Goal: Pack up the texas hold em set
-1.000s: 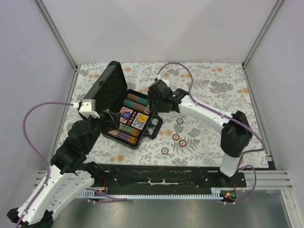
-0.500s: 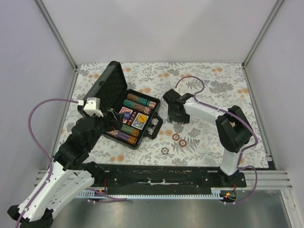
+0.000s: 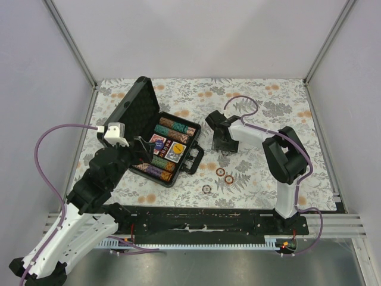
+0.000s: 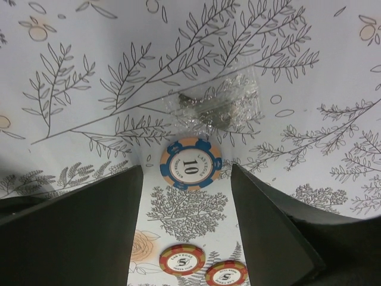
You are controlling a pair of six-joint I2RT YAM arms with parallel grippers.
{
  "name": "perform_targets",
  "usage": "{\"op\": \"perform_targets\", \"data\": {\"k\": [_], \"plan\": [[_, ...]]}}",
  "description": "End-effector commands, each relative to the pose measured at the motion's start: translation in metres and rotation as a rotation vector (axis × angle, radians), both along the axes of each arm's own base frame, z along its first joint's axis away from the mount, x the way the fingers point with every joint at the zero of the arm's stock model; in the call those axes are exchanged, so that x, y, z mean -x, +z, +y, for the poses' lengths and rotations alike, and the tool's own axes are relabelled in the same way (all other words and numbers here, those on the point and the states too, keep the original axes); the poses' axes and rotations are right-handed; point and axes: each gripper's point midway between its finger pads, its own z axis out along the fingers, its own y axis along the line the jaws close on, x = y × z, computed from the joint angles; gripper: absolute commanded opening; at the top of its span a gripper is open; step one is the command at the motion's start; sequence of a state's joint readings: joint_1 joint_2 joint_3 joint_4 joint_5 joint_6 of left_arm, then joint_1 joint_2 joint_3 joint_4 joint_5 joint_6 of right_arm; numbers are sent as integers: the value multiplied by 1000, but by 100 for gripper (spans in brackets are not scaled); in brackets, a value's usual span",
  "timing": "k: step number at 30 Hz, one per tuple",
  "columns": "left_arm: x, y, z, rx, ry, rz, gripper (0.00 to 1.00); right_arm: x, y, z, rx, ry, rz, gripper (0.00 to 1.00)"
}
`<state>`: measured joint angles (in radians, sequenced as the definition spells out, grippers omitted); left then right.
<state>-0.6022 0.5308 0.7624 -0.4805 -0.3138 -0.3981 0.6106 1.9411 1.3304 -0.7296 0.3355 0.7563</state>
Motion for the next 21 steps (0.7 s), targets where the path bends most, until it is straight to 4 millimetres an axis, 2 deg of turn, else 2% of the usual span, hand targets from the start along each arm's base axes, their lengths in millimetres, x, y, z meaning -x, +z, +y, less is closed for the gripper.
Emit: {"op": "perform_targets", "data": {"k": [1,10,18,21], "plan": [[-3,10,2,-11,10,-43,94,-6,-19,-9,8,-42,5,68],[-4,10,3,-14,12,-44,94,3,-32,-10,-7,-45,42,65],[-4,9,2,-13,11,-40,94,12,-39,-21,-11,-71,64,66],[-4,9,2,-14,10,-39,94,17,-46,-17,-37,-68,85,65]]}}
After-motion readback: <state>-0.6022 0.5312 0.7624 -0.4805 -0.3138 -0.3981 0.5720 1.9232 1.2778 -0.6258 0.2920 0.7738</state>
